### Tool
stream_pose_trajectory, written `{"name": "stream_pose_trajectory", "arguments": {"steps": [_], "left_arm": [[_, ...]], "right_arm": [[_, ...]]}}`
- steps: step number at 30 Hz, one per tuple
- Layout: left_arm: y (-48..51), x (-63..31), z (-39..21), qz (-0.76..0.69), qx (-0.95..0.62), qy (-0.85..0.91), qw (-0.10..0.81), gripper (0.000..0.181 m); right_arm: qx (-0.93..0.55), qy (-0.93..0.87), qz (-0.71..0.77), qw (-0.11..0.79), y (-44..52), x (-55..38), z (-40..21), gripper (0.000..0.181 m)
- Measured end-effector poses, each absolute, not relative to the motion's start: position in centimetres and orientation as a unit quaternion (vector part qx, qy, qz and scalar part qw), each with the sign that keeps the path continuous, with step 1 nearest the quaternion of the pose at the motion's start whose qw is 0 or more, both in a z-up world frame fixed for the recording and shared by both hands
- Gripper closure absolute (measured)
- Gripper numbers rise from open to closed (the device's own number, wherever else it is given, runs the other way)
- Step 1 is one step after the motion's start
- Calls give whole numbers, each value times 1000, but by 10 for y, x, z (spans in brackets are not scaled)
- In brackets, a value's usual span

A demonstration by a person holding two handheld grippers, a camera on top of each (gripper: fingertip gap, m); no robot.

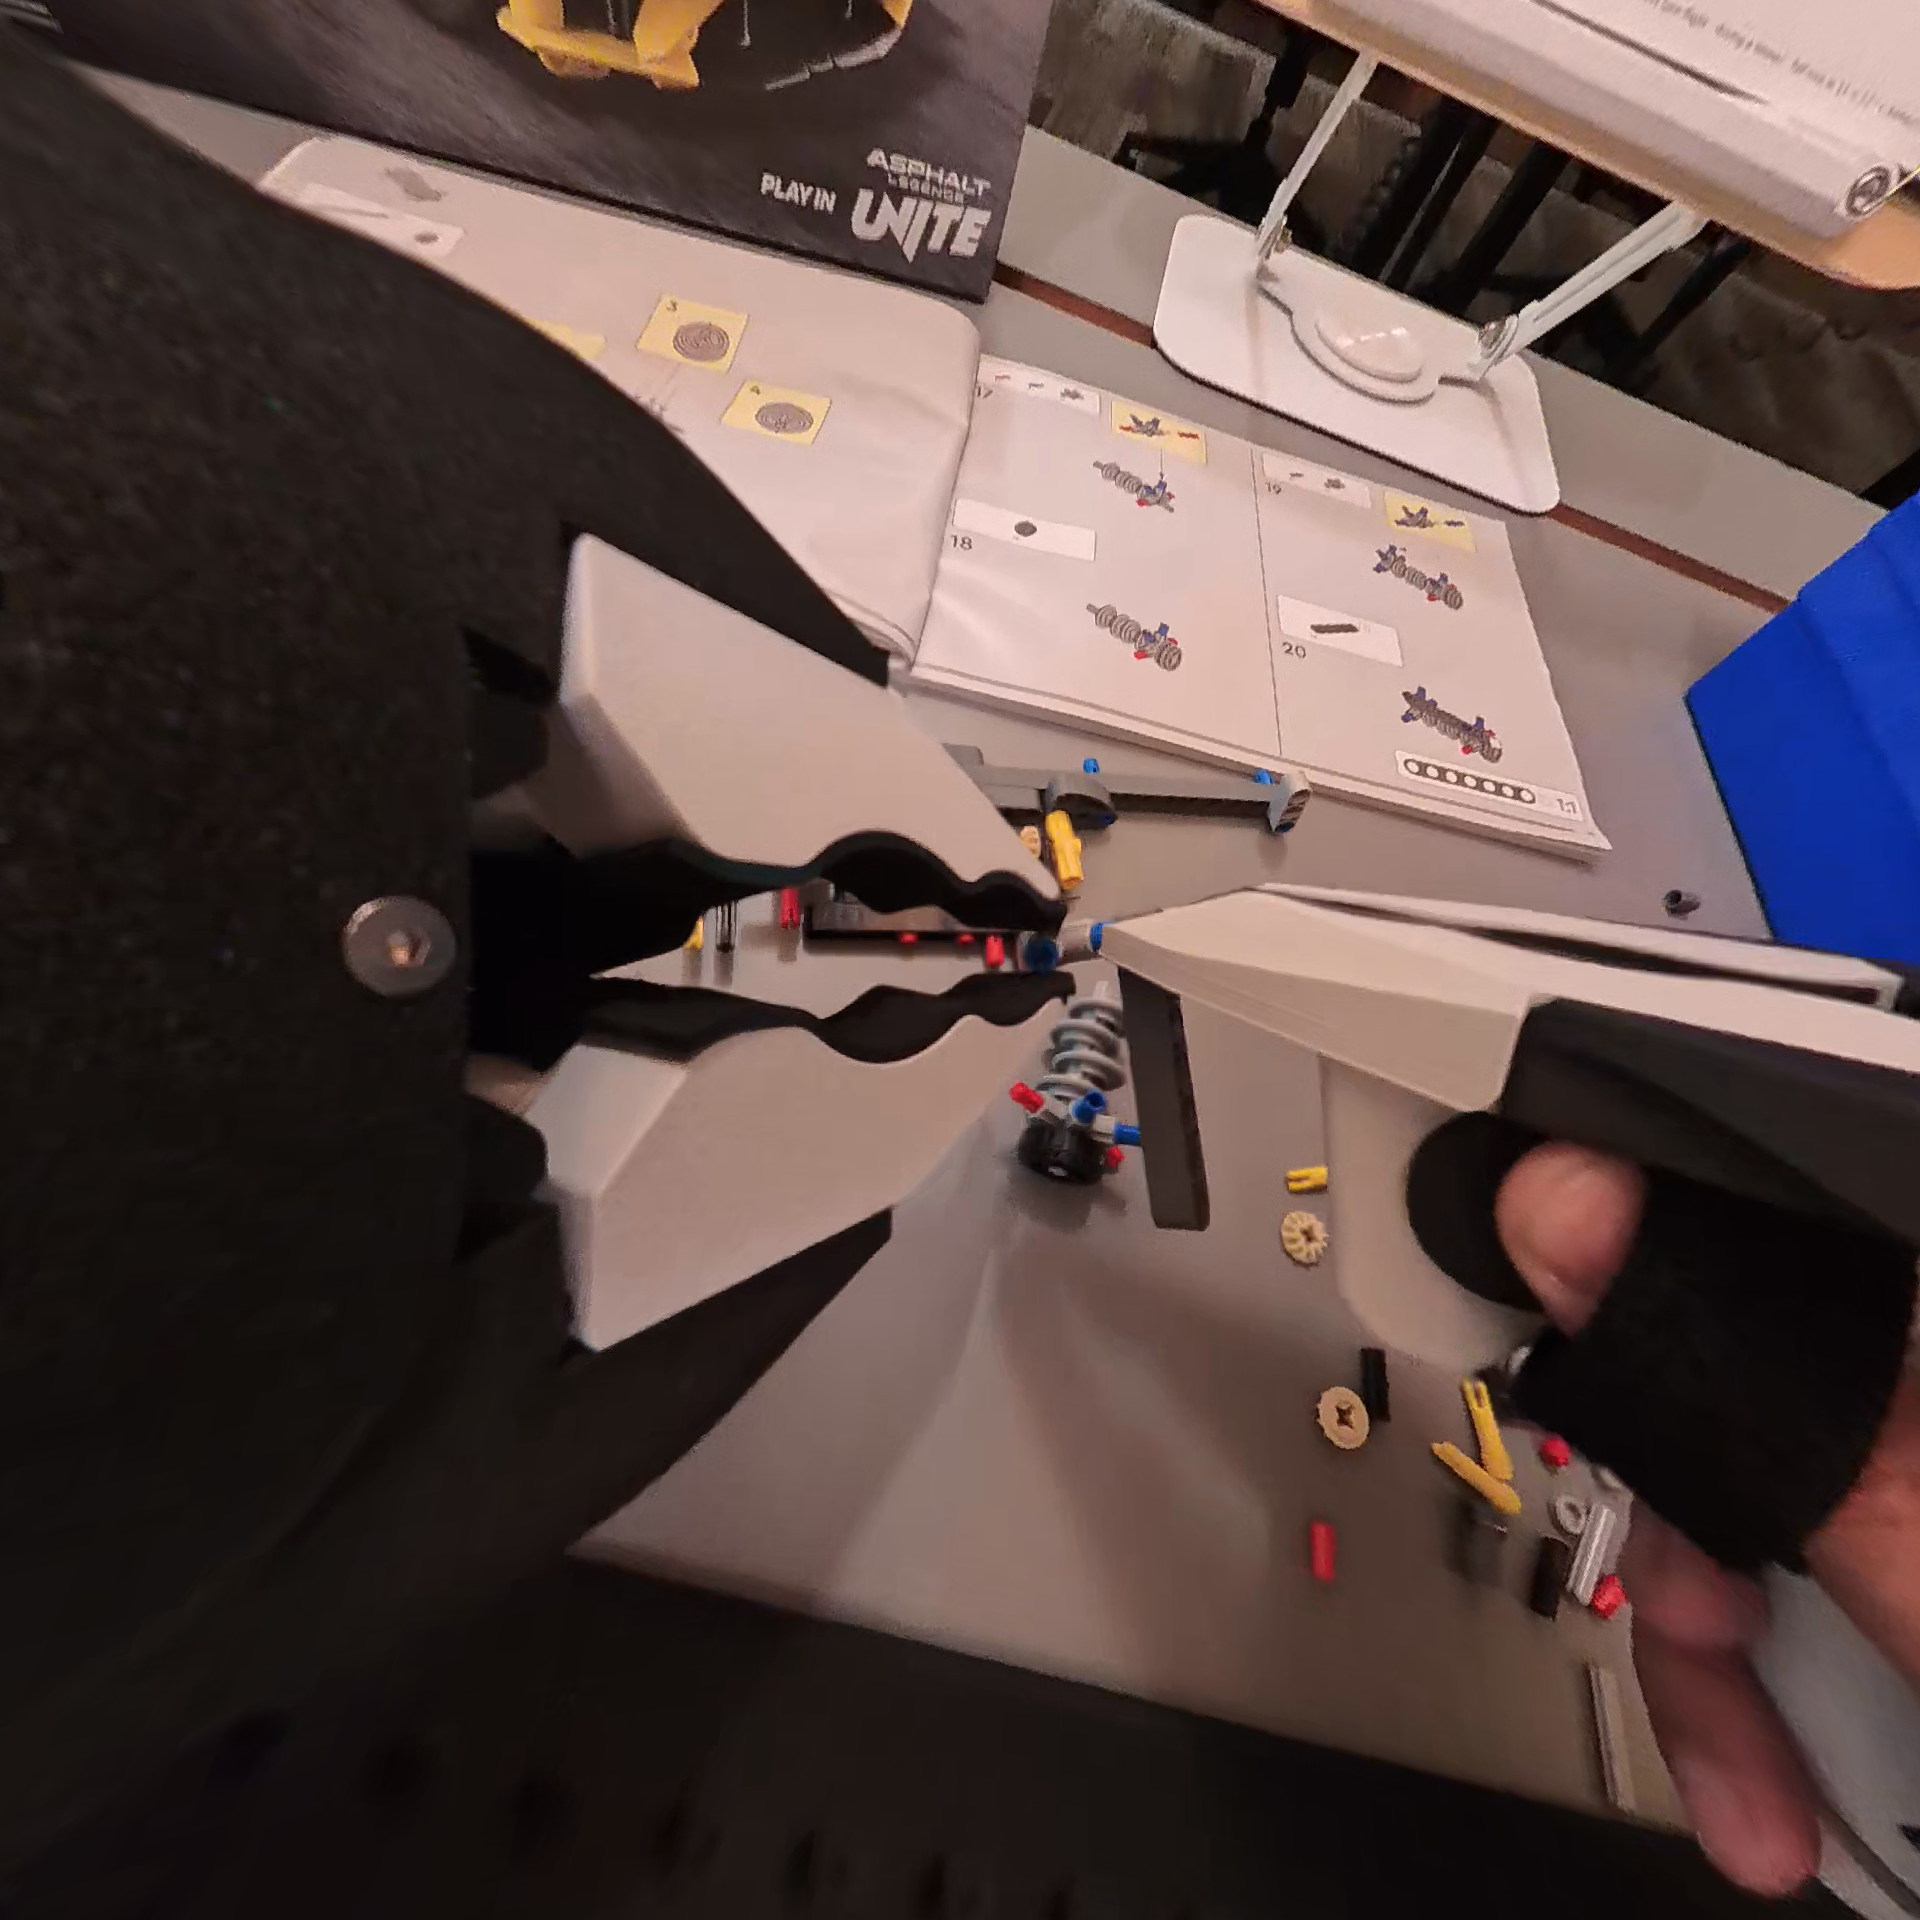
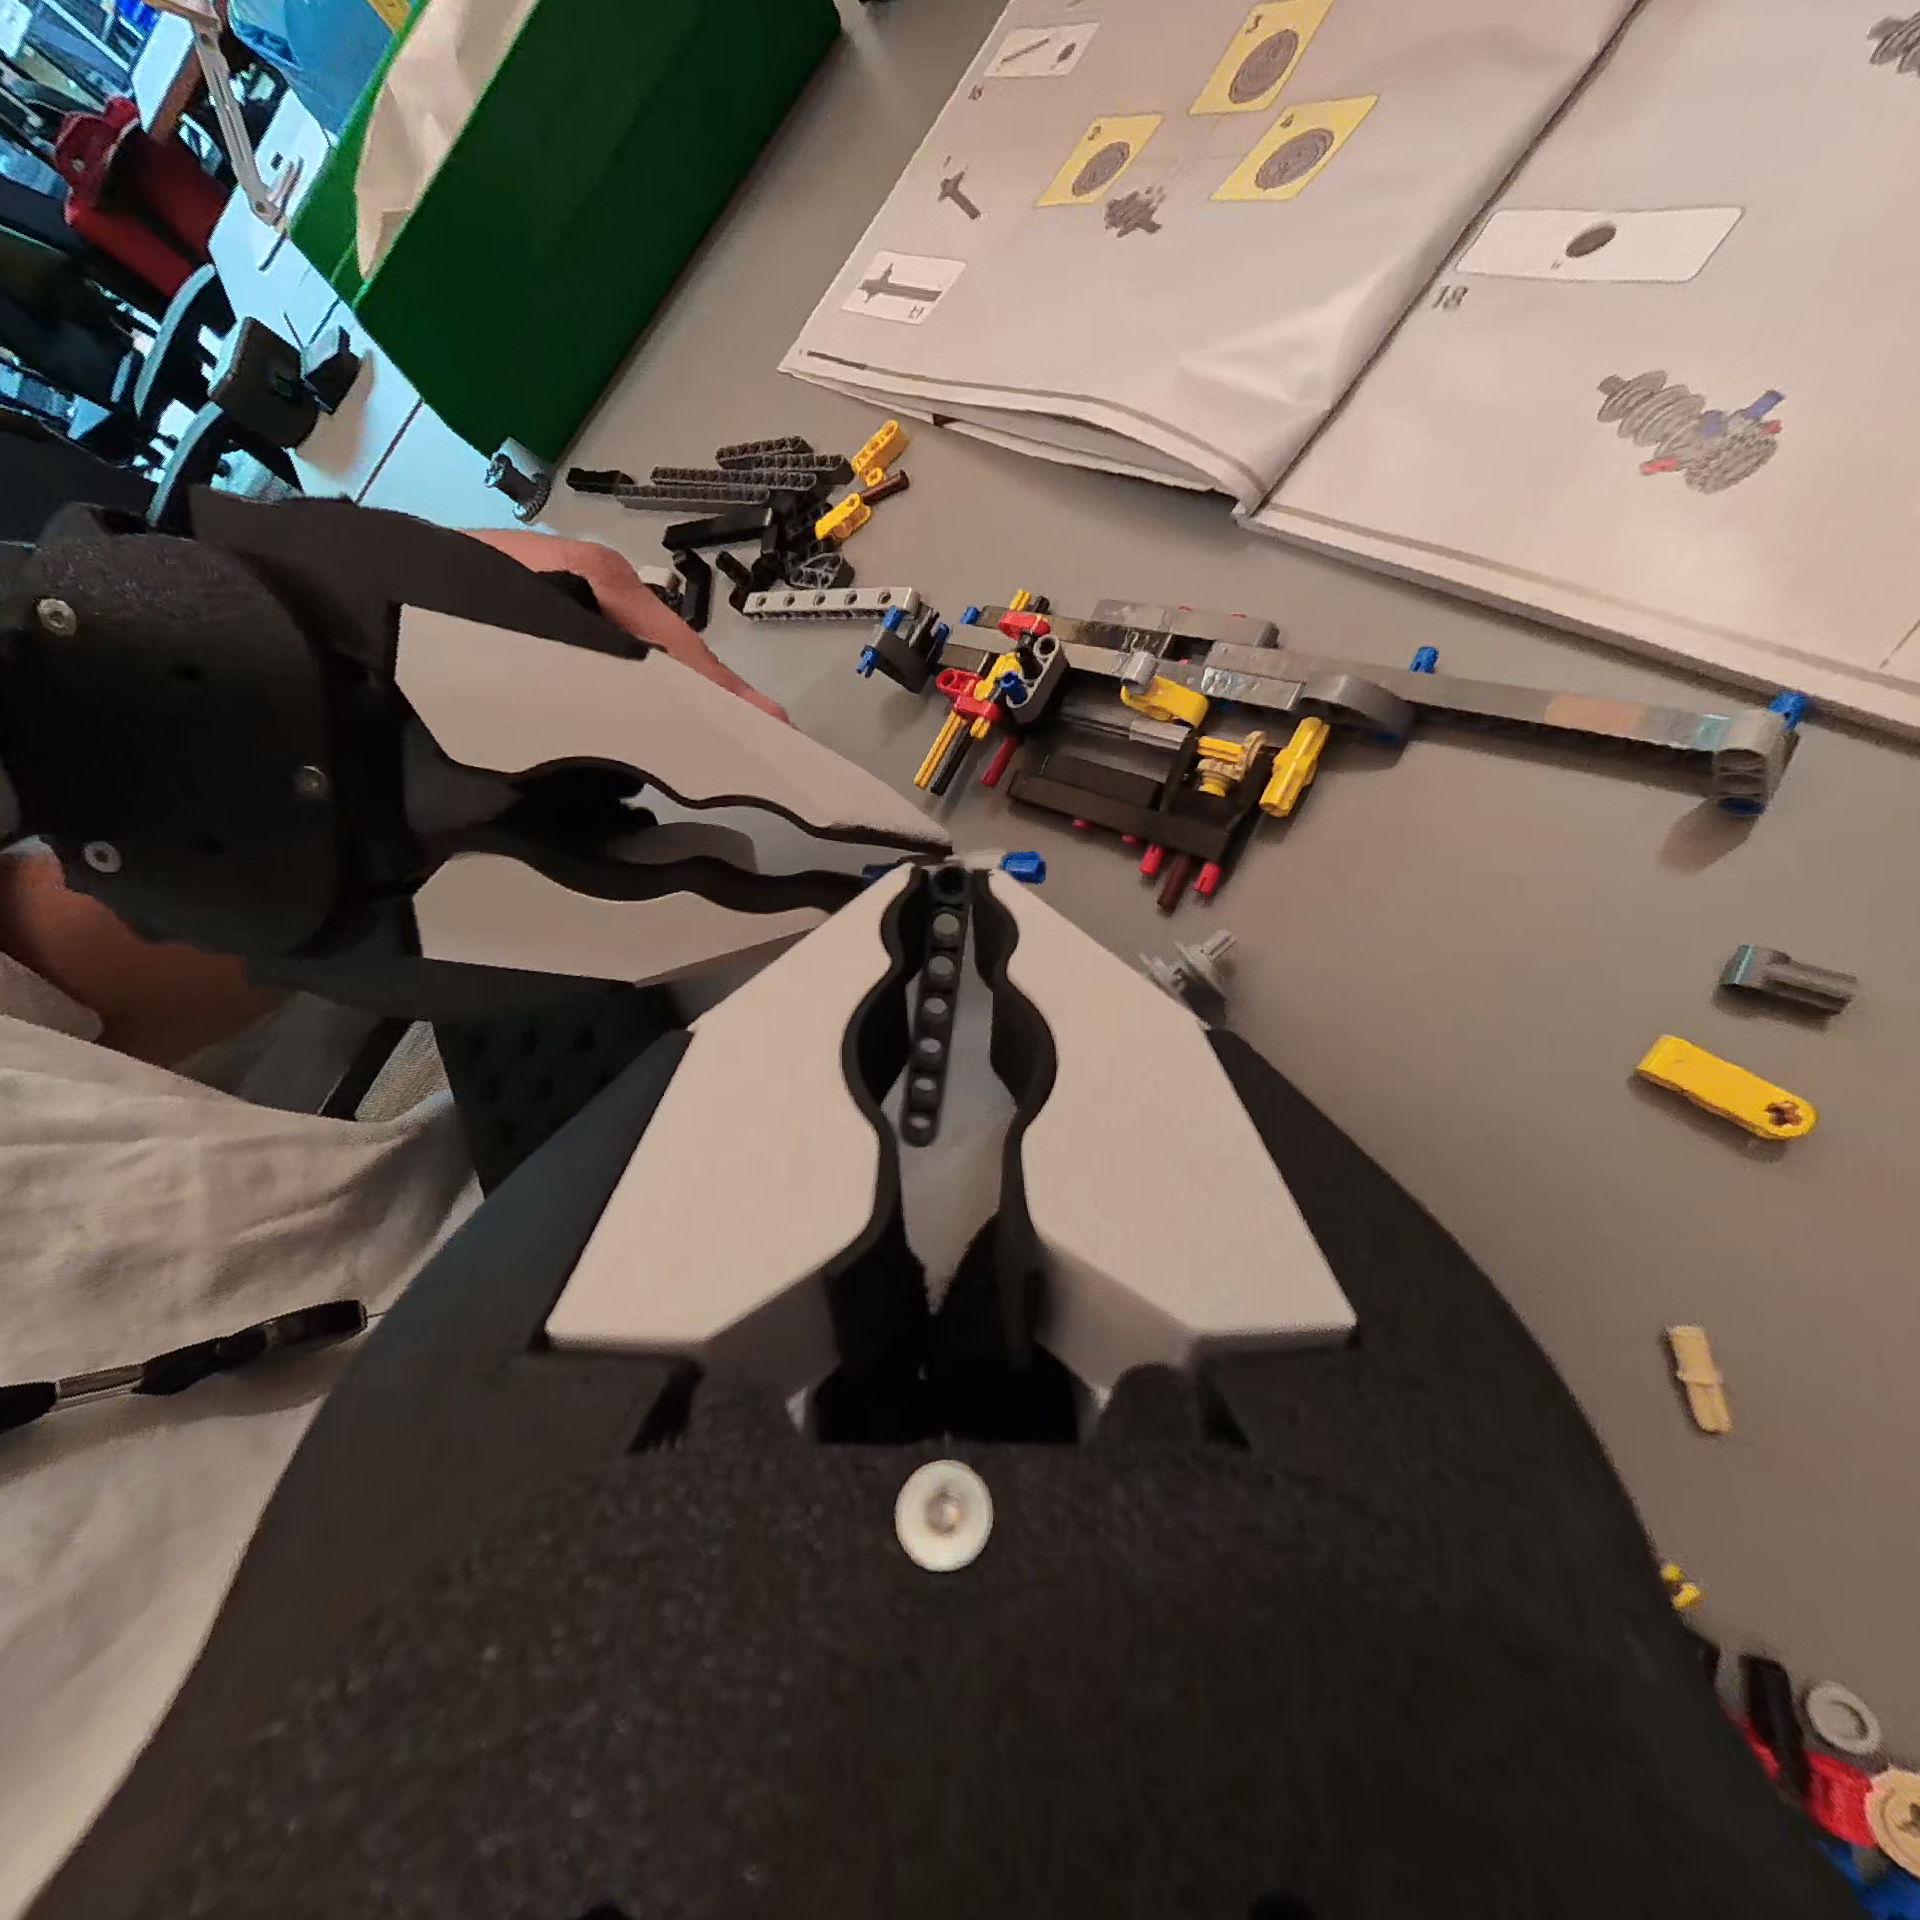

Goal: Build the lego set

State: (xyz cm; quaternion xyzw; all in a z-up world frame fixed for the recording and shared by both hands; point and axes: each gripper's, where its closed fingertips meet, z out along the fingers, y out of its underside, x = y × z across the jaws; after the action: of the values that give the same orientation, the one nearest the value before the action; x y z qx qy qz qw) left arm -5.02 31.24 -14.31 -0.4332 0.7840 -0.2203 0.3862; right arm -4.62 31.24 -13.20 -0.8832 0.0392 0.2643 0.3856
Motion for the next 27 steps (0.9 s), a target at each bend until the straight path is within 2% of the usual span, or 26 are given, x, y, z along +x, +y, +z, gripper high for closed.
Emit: {"name": "stream_pose_trajectory", "arguments": {"steps": [5,10,15,17,21,27], "left_arm": [[331,-58,-147,-255,-471,748,391,175],[350,-61,-139,-374,-530,667,368,175],[354,-62,-130,-436,-521,639,360,175],[355,-64,-128,-439,-517,637,367,175],[353,-71,-124,-452,-511,628,374,175],[357,-87,-125,-480,-527,610,347,175]], "right_arm": [[-862,66,213,455,298,-16,-117,154],[-908,114,141,377,272,-38,-175,139],[-912,164,90,366,285,-47,-197,122],[-916,162,68,360,290,-44,-201,126],[-922,154,44,352,296,-40,-204,153],[-923,61,72,372,300,-52,-198,157]]}}
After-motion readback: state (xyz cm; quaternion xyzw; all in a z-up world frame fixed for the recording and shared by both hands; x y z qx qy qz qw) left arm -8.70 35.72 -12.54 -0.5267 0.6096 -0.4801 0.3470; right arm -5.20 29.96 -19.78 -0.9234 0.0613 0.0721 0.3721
